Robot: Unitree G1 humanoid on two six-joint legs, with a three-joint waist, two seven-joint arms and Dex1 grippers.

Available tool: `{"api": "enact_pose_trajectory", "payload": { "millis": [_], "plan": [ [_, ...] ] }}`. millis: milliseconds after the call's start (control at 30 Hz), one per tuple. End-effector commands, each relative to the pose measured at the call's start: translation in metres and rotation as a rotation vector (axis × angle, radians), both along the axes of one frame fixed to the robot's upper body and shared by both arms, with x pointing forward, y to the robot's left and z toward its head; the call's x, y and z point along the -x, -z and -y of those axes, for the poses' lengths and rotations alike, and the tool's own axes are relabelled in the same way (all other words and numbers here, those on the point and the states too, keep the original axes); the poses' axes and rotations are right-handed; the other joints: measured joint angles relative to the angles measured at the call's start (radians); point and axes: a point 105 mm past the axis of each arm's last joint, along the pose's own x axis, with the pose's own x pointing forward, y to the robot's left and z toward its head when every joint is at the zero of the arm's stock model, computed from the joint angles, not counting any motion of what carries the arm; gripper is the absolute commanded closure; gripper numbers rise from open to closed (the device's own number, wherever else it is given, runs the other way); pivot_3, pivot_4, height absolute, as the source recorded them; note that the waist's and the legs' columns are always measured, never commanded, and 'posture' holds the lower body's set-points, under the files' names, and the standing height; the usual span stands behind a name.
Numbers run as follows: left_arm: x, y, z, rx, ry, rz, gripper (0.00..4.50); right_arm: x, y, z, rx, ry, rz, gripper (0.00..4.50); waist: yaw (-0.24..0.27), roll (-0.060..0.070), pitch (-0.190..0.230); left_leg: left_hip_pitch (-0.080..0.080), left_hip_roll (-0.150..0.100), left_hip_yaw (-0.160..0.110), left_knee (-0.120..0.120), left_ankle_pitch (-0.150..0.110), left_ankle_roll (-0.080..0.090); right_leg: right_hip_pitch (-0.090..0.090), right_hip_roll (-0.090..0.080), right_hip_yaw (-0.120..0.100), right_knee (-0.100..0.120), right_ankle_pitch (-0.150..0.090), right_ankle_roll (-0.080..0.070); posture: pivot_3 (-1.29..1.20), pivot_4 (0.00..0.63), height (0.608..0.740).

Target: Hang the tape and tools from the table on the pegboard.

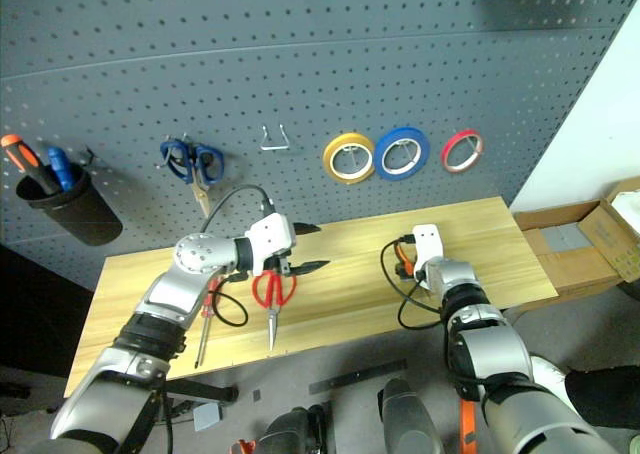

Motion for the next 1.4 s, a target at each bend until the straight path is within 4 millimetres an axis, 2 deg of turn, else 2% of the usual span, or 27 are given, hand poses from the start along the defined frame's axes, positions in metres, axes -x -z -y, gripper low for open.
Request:
{"api": "enact_pose_trajectory", "payload": {
  "millis": [33, 400, 500, 700, 867, 1000, 1100, 1133, 1267, 1400],
  "plan": [
    [-0.004, -0.014, -0.005, 0.022, -0.015, 0.047, 0.98, -0.006, -0.006, 0.004, 0.041, 0.006, 0.054, 0.03, 0.0, 0.0, 0.0, 0.0, 0.0, 0.0, 0.0, 0.0, 0.0, 0.0, 0.0, 0.0, 0.0, 0.0, 0.0, -0.16, 0.181, 0.74],
    [-0.007, -0.015, -0.007, 0.043, -0.03, 0.044, 0.98, -0.007, -0.004, 0.008, 0.105, -0.002, 0.044, 0.03, 0.0, 0.0, 0.0, 0.0, 0.0, 0.0, 0.0, 0.0, 0.0, 0.0, 0.0, 0.0, 0.0, 0.0, 0.0, -0.16, 0.178, 0.74],
    [-0.007, -0.016, -0.012, 0.073, -0.06, 0.032, 0.98, -0.01, -0.007, 0.002, 0.127, -0.029, 0.058, 0.66, 0.0, 0.0, 0.0, 0.0, 0.0, 0.0, 0.0, 0.0, 0.0, 0.0, 0.0, 0.0, 0.0, 0.0, 0.0, -0.17, 0.18, 0.74],
    [-0.003, -0.013, -0.024, 0.089, -0.104, 0.017, 0.98, -0.011, -0.008, -0.011, 0.131, -0.065, 0.072, 2.68, -0.001, 0.0, 0.0, 0.0, 0.0, 0.0, 0.0, 0.0, 0.0, 0.0, 0.0, 0.0, 0.0, 0.0, 0.0, -0.16, 0.176, 0.74],
    [-0.001, -0.014, -0.029, 0.132, -0.141, -0.001, 0.98, -0.016, -0.017, -0.015, 0.151, -0.09, 0.122, 2.68, 0.003, 0.0, 0.0, 0.0, 0.0, 0.0, 0.0, 0.0, 0.0, 0.0, 0.0, 0.0, 0.0, 0.0, 0.0, -0.16, 0.174, 0.74],
    [0.002, -0.017, -0.042, 0.187, -0.196, -0.017, 0.98, -0.028, -0.05, -0.025, 0.137, -0.135, 0.265, 2.68, 0.002, 0.0, 0.0, 0.0, 0.0, 0.0, 0.0, 0.0, 0.0, -0.001, 0.0, 0.0, 0.0, 0.0, 0.0, -0.16, 0.179, 0.74],
    [0.006, -0.022, -0.053, 0.23, -0.235, -0.027, 0.98, -0.021, -0.076, -0.035, 0.116, -0.174, 0.375, 2.68, 0.005, 0.0, 0.0, 0.0, 0.001, -0.001, -0.001, 0.0, 0.0, -0.002, 0.0, -0.001, 0.001, 0.0, 0.0, -0.16, 0.183, 0.74],
    [0.008, -0.023, -0.057, 0.243, -0.251, -0.029, 0.98, -0.014, -0.084, -0.039, 0.11, -0.187, 0.409, 2.68, 0.008, 0.0, 0.0, -0.001, 0.001, -0.001, -0.002, 0.0, 0.0, -0.002, 0.0, -0.001, 0.001, 0.0, 0.0, -0.15, 0.186, 0.74],
    [0.017, -0.032, -0.074, 0.328, -0.336, -0.026, 0.98, 0.033, -0.122, -0.059, 0.075, -0.25, 0.557, 2.68, 0.026, 0.0, 0.0, -0.002, 0.001, -0.005, -0.002, -0.001, -0.001, -0.003, 0.0, -0.004, 0.001, 0.0, 0.0, -0.15, 0.188, 0.74],
    [0.026, -0.047, -0.09, 0.447, -0.435, 0.021, 0.98, 0.082, -0.171, -0.092, 0.045, -0.33, 0.793, 2.68, 0.04, 0.0, 0.0, -0.006, 0.001, -0.005, 0.0, -0.001, -0.001, -0.006, -0.001, -0.004, 0.0, 0.0, 0.0, -0.13, 0.196, 0.74]
  ]
}}
